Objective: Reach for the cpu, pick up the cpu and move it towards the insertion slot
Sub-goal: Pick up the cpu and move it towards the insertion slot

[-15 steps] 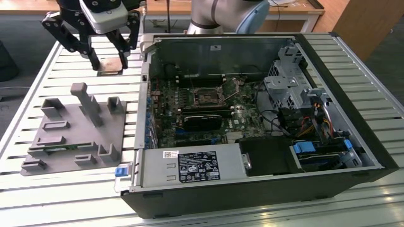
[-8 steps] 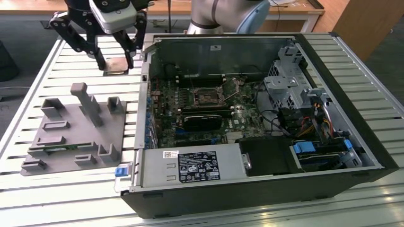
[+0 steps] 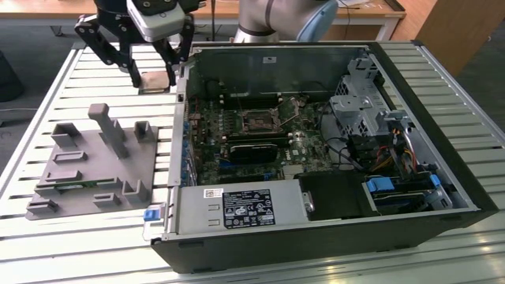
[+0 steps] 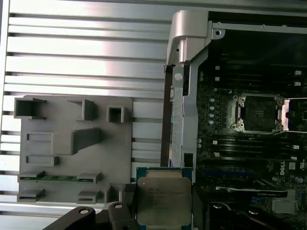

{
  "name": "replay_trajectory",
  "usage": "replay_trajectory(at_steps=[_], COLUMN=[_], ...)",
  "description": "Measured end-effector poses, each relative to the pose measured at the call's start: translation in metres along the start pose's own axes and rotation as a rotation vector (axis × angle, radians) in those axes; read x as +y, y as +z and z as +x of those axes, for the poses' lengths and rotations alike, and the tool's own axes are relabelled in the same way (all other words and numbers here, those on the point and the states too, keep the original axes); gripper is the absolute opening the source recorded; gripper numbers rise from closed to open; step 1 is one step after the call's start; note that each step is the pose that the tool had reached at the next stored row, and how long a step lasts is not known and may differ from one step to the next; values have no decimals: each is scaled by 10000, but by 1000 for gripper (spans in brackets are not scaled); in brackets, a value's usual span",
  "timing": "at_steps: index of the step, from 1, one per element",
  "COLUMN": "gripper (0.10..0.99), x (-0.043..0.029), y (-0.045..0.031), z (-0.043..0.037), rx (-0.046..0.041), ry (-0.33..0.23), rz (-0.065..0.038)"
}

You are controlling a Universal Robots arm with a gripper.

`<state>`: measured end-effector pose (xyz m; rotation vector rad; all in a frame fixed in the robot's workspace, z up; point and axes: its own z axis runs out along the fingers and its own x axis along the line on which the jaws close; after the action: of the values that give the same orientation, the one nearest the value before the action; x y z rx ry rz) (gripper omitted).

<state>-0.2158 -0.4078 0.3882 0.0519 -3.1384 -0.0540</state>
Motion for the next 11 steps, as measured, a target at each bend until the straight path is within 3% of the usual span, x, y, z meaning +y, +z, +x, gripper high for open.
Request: replay_trajectory(at_steps=[11], gripper=[541], x=[-6], y=[-1], z=[-185], rx=[0], ry=[0], rz=[0])
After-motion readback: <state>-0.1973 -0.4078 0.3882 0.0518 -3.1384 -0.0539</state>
